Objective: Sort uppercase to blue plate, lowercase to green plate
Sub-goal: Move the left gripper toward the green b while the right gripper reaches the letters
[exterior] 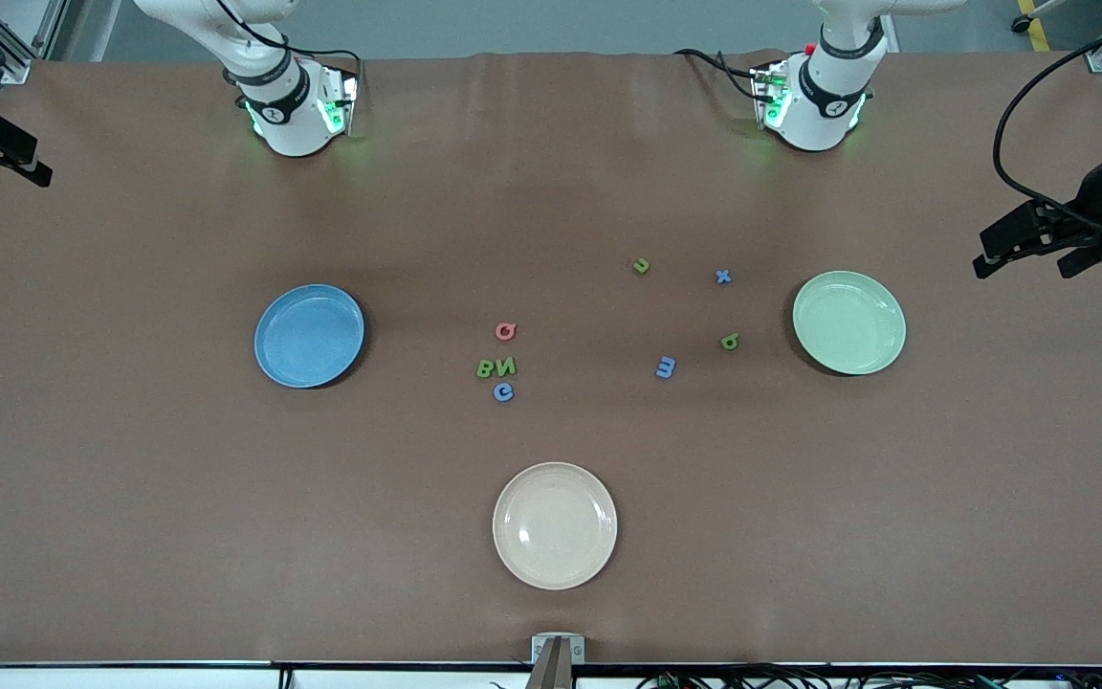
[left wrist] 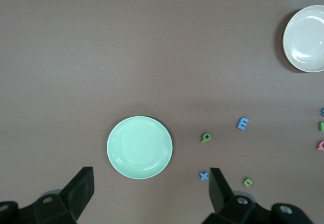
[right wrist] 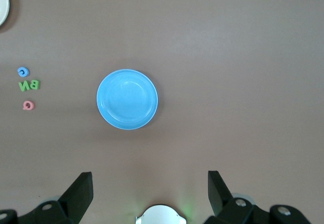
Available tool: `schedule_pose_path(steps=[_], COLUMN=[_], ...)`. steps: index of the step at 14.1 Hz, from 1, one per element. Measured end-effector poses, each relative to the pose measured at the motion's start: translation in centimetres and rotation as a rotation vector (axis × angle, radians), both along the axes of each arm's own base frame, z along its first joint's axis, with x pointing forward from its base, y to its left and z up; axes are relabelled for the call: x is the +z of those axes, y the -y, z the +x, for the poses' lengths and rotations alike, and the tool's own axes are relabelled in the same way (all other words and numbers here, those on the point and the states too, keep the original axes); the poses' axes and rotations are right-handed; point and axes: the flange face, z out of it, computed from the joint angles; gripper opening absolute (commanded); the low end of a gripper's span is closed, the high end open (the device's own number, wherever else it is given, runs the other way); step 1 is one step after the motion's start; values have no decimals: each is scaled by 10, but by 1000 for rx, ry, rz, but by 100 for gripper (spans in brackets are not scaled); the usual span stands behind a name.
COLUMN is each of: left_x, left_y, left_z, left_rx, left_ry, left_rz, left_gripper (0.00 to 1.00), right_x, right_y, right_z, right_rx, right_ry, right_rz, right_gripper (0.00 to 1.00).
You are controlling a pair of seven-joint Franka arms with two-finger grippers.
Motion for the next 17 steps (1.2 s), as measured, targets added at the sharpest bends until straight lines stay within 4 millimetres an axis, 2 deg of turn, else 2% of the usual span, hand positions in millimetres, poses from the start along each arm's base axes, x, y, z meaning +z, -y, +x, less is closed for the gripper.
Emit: schedule_pose_path(steps=[5,9,11,14,17], left_x=[2,-1,-10,-47,-103], left_y=[1,1,9,37,72], left_z=[-1,-2,-1,12,29], left_rx=[-2,2,5,9,47], left_ry=[2,-18,-43,-113,-198], left_rz=[0,1,-1,2,8], left_gripper=[100,100,100,100,100], right_x=[8,1,-9,-17,-16], right_y=[0,2,4,5,5], right_z=[7,12,18,24,24], right_rx=[0,-5,-11,-16,-17], right_ry=[20,4,-16,-32,-29], right_rz=[-4,-4,-3,-3,-4], right_gripper=[100,100,100,100,100])
